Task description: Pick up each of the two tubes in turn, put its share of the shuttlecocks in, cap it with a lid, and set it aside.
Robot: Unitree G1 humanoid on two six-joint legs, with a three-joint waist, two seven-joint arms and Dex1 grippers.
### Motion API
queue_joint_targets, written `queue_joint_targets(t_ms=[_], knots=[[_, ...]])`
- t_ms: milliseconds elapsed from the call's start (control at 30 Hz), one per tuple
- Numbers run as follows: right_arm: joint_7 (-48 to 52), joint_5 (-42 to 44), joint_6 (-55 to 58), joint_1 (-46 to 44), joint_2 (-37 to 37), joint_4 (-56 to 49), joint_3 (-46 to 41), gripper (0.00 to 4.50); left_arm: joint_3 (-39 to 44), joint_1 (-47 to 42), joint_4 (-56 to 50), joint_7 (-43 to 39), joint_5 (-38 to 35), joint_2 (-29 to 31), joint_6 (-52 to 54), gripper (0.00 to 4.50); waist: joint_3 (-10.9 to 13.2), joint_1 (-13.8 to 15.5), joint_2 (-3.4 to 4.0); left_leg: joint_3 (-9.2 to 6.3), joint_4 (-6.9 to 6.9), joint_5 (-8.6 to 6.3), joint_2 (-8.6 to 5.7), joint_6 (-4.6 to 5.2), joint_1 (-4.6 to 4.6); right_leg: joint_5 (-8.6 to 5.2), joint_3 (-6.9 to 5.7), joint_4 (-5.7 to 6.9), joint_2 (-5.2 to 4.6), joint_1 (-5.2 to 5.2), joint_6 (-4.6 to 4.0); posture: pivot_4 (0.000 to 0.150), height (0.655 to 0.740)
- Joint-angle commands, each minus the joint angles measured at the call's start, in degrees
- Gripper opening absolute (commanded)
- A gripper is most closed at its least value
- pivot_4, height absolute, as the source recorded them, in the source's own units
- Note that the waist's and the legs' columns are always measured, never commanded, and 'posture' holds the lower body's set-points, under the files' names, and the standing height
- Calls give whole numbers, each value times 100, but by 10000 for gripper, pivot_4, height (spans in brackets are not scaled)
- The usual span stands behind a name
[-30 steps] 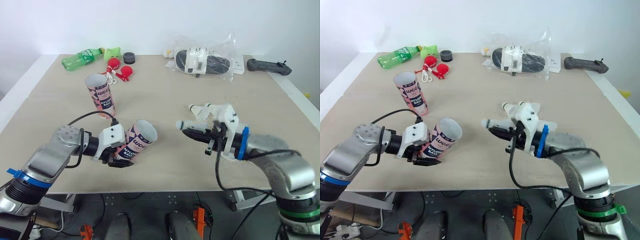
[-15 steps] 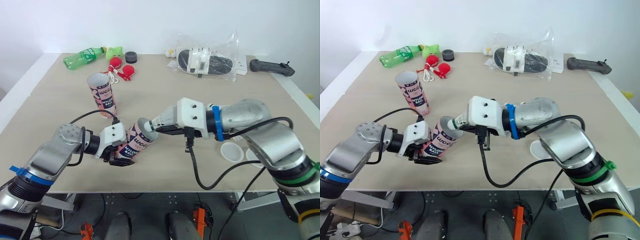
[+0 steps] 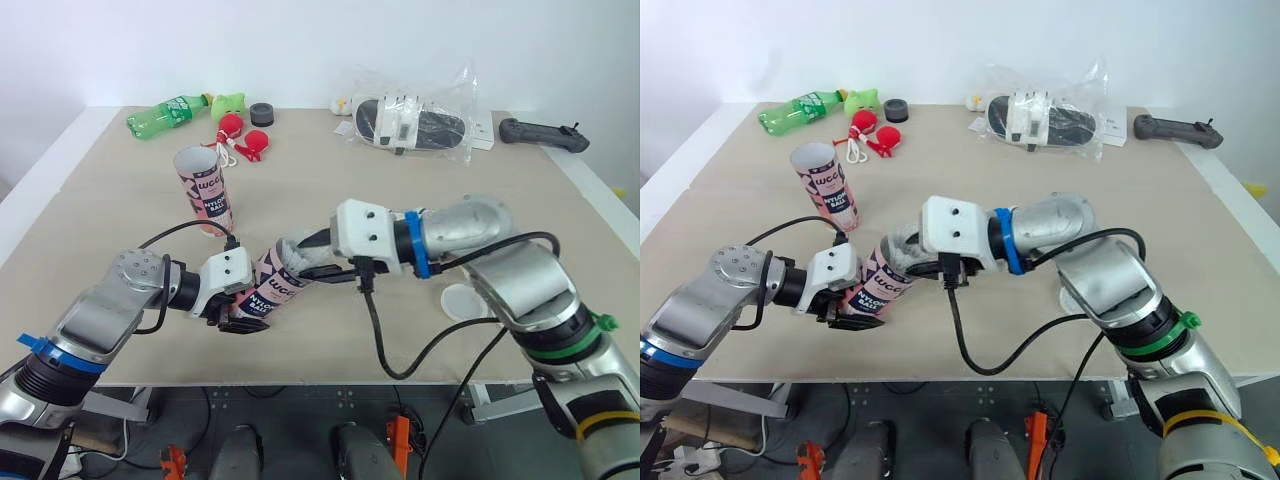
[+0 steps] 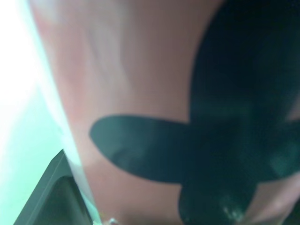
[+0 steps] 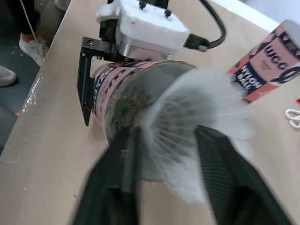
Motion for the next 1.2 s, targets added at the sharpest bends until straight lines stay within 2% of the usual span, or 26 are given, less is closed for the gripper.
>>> queue_joint_targets(t_ms=[33,100,200,300,333,400,500,633,867,1200], knots=[[374,5,-280,-266,-213,34,-262,33988,24,-2,-32,2,0,-32,-39,34082,0,1,0,0,0,0,0,0,0,0,0,0,0,0,0,1500,7400],[585,-16,-440,-418,-316,255,-316,43267,16,-17,-9,6,11,-52,-56,34082,0,1,0,1,0,0,0,0,0,0,0,0,0,1,0,1500,7400],[934,20,-614,-696,-390,631,-374,37994,7,-42,30,11,24,-82,-78,34082,0,2,1,1,1,0,0,0,1,0,0,0,-1,1,0,1500,7400],[1352,22,-732,-1063,-361,1050,-273,22832,3,-56,62,15,45,-108,-101,34082,1,4,1,1,2,0,0,0,2,2,1,0,-1,2,0,1500,7400],[1432,-20,-801,-1119,-336,1125,-215,20554,4,-57,62,18,47,-117,-100,34082,1,8,1,1,3,0,0,0,2,2,1,0,-1,2,0,1500,7400],[1557,-206,-1003,-1284,-169,1386,-9,10694,8,-59,53,24,50,-134,-91,34082,1,11,1,1,2,0,0,0,2,2,-1,0,-2,4,0,1500,7400],[1716,-726,-1463,-1564,96,1867,430,444,8,-56,38,34,58,-151,-85,34082,1,0,2,3,3,0,0,0,4,2,1,2,-1,3,0,1500,7400],[2089,-1034,-1654,-1814,523,2239,910,444,21,-25,-6,42,58,-150,-67,34082,1,6,3,3,2,1,0,0,3,3,0,3,-1,2,0,1500,7400],[2173,-1747,-2321,-1804,1218,3015,1577,444,46,53,-129,94,20,-155,11,34082,1,5,4,1,1,0,0,0,5,1,-1,4,0,4,0,1500,7400],[2207,-2063,-2498,-1717,1948,3315,1661,444,42,65,-163,136,-12,-176,57,34082,-3,0,4,1,-7,1,2,-1,40,0,-2,12,4,27,-8,1500,7400]])
